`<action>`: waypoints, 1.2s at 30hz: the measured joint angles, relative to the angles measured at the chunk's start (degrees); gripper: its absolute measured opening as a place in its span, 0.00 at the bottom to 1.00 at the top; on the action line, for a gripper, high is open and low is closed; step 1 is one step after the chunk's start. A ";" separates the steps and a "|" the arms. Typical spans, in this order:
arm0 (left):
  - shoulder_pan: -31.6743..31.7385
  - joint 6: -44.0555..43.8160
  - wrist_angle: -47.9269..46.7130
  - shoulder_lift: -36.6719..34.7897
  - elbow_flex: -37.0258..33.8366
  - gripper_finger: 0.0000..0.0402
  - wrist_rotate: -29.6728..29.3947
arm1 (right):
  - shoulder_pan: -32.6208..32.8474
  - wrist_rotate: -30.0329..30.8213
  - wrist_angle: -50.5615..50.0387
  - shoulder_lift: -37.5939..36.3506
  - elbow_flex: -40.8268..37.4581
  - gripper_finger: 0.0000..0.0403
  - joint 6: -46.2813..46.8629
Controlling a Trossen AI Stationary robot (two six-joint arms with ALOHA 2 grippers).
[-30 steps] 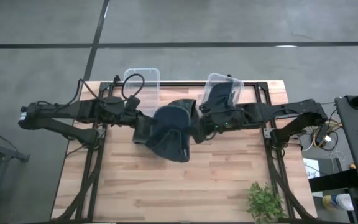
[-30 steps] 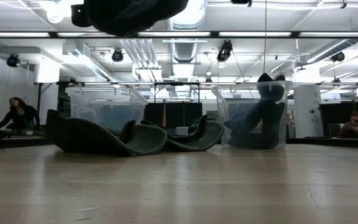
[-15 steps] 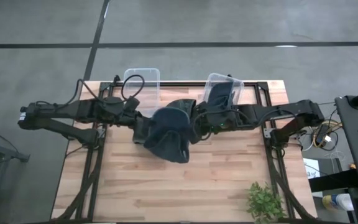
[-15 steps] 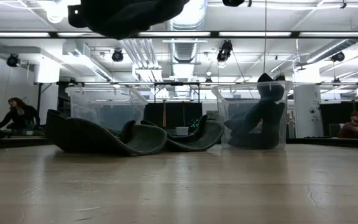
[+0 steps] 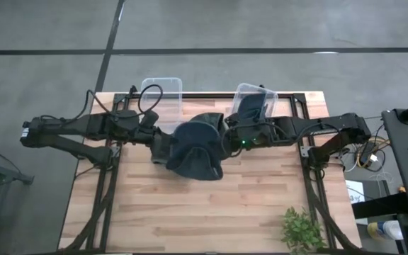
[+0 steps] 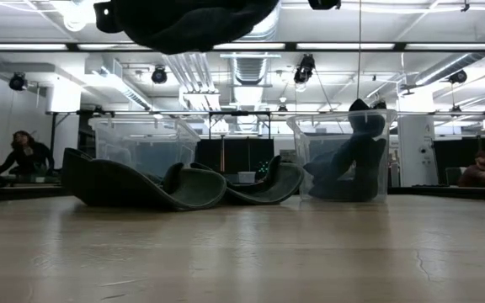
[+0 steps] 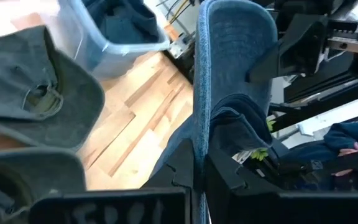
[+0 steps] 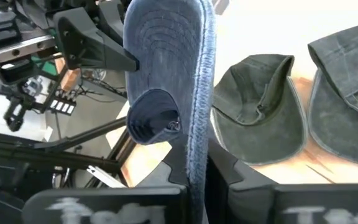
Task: Pick & Place hat
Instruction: Put the blue cap into the right transparent bin
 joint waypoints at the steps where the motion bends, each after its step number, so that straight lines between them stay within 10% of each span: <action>1: 0.00 0.24 0.40 -0.01 0.02 0.05 -0.01 | -0.13 -0.12 0.02 -0.15 0.10 0.03 -0.04; 11: 0.13 1.73 0.55 0.12 0.02 0.23 4.87 | -1.32 -0.76 -3.30 -1.09 0.21 0.02 1.10; 17: 0.17 4.67 0.19 -1.38 0.00 0.36 -2.11 | -2.49 -0.36 -5.86 -2.12 0.23 0.03 1.99; 36: 0.20 6.42 5.13 -4.78 0.00 0.38 -8.62 | -18.24 8.99 -27.03 -16.12 0.29 0.03 -3.41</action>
